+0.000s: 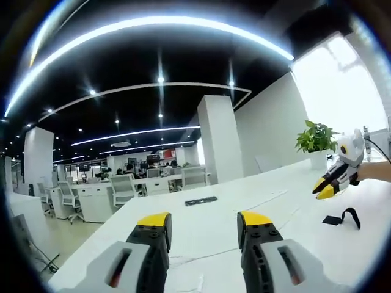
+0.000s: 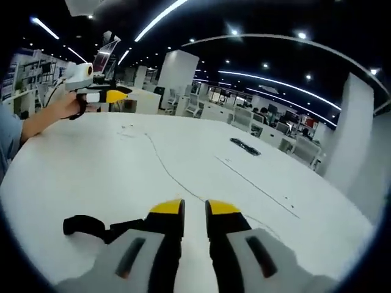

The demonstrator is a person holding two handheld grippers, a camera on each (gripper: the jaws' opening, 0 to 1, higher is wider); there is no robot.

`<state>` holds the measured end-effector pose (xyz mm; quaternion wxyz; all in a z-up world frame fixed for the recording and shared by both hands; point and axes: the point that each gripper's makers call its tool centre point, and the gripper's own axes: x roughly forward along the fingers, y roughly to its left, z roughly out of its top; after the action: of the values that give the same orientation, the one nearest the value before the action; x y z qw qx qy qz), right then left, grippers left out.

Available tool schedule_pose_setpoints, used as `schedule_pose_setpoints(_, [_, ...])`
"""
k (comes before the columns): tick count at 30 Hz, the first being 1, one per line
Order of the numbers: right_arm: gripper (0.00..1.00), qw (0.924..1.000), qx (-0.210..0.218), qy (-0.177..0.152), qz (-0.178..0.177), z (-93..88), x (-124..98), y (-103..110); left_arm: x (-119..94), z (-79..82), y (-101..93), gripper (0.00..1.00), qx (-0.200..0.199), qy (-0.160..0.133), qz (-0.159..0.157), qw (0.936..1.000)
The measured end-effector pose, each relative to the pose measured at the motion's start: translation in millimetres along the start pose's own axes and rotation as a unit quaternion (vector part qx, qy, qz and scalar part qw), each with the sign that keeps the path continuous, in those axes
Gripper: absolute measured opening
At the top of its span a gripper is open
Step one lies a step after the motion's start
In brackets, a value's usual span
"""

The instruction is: Peel open the Velcro strap on the desktop, arrange the wired earphones neatly onto it, and close the Velcro strap to secure them.

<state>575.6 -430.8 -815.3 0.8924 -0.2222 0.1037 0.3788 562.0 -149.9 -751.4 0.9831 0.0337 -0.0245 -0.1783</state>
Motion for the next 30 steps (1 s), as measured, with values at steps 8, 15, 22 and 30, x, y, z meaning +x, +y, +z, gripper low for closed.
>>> schedule_pose_setpoints(8, [0.16,0.9979,-0.043,0.031,-0.038,-15.0,4,-26,1,-2.2,-8.1,0.46,0.0,0.004,-0.015,0.9999])
schedule_pose_setpoints(15, [0.16,0.9928,-0.078,0.064,-0.064,-24.8,7,-47,1,-2.6,-10.6,0.46,0.001,0.005,-0.019,0.9998])
schedule_pose_setpoints(22, [0.16,0.9867,-0.113,0.089,-0.076,-33.5,15,-61,2,-4.0,-12.2,0.46,0.001,0.008,-0.022,0.9997])
schedule_pose_setpoints(30, [0.16,0.9782,-0.144,0.122,-0.087,-43.0,20,-75,3,-4.9,-13.4,0.47,0.002,0.011,-0.026,0.9996])
